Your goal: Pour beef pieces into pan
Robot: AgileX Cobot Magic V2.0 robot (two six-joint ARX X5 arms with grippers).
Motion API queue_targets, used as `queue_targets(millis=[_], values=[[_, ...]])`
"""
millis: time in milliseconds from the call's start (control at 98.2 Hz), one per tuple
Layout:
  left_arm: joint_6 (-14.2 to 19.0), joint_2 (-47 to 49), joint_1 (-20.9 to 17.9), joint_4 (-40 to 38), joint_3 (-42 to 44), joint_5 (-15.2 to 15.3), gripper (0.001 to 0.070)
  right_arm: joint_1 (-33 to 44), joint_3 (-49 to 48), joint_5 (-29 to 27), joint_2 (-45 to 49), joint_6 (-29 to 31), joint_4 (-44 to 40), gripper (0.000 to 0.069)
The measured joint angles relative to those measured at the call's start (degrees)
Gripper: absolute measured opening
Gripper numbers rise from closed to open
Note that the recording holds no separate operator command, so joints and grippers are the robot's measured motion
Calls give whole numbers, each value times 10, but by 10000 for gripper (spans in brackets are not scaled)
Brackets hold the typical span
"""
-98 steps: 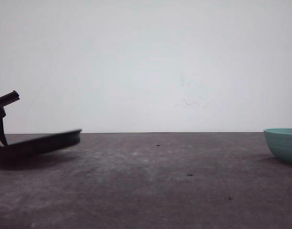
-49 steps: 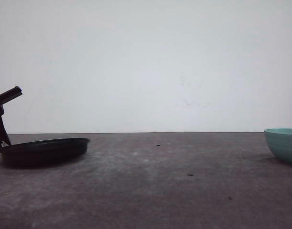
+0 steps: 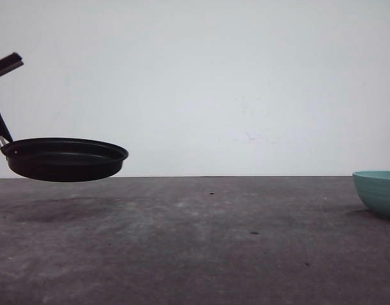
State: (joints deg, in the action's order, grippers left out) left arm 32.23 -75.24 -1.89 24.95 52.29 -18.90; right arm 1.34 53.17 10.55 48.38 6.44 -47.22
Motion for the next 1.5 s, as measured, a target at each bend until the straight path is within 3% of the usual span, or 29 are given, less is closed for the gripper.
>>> queue_targets(millis=[92,305,316,529,885,1211,1293,1496], values=[[2,17,31,4,0,-10,61,35,-28,-1,29,30,33,589],[10,23,114,2,0,-30,61,71,-28,15,122,68,98,377],[15,23,165,-9,0,-30,61,73,-28,15,235,88,105,340],[15,23,178,-12,0,-29,61,77,-28,15,304,91,123,220],[15,23,179,-25,0,-29,61,78,-28,14,354,118,183,138],[15,23,179,-26,0,-9,61,77,-28,15,406,125,196,129],[15,23,179,-26,0,-7,61,77,-28,16,407,126,199,68],[15,23,179,-26,0,-6,61,78,-27,93,407,124,229,21]])
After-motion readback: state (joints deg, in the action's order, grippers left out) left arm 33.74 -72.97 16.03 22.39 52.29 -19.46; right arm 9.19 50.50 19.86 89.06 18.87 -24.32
